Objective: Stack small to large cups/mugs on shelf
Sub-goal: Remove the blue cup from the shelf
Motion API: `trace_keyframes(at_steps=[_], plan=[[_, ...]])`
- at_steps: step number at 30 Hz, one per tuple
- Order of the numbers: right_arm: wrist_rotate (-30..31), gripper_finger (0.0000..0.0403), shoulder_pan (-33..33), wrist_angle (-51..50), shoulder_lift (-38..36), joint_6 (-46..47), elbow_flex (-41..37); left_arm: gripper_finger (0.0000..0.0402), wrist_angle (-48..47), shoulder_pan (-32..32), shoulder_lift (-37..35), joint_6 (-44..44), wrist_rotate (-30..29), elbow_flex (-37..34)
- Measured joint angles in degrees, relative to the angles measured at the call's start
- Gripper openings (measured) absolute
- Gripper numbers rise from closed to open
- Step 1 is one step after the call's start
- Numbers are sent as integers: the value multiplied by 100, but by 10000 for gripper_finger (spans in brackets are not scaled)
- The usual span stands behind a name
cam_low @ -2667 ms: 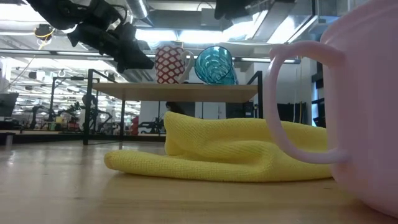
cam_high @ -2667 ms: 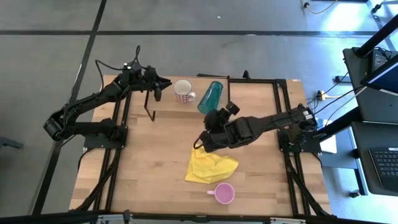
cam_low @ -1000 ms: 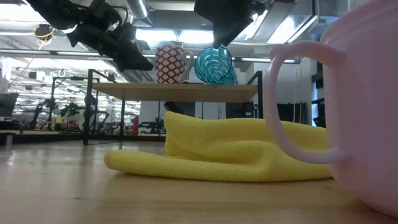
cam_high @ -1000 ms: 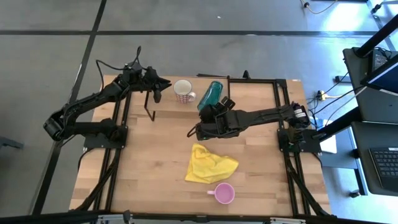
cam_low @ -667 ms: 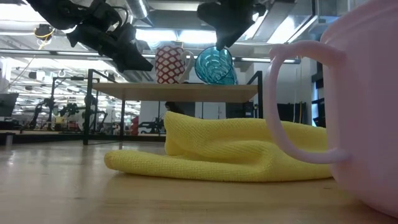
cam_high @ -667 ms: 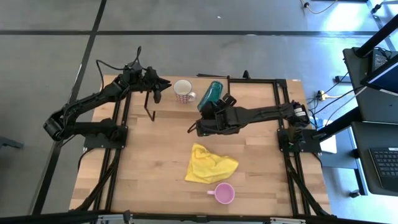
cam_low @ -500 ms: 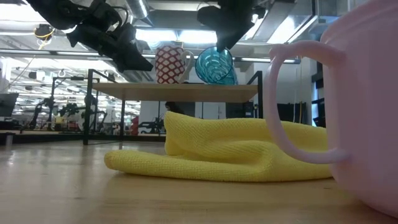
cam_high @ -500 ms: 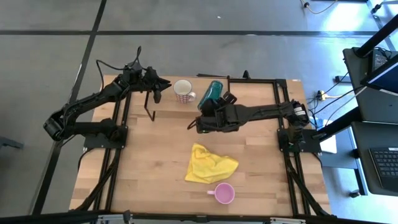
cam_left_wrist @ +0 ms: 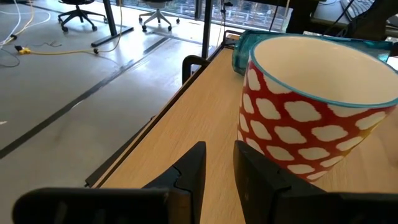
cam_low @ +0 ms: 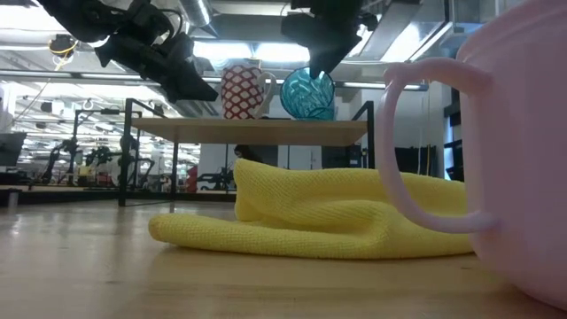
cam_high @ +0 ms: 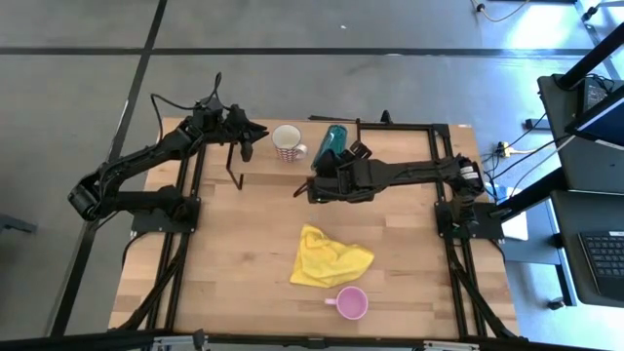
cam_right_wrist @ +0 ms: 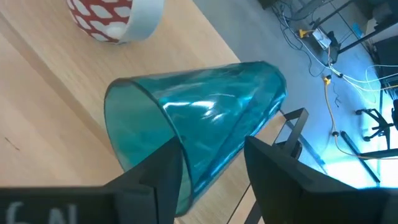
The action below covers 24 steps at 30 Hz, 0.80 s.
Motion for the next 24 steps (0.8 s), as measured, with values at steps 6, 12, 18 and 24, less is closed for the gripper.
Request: trace_keyframes(at_steps=[6, 12, 18, 24], plan=[[-1, 140, -20, 2, 102, -14, 7, 76, 0, 0, 0, 0, 0, 0], [4, 114, -18, 30, 195, -92, 7, 76, -3, 0, -1, 0, 0, 0], [163, 99, -24, 56, 195, -177, 7, 76, -38, 0, -2, -1, 0, 0], [201, 86, -24, 57, 195, -151, 7, 76, -54, 0, 0, -2, 0, 0]])
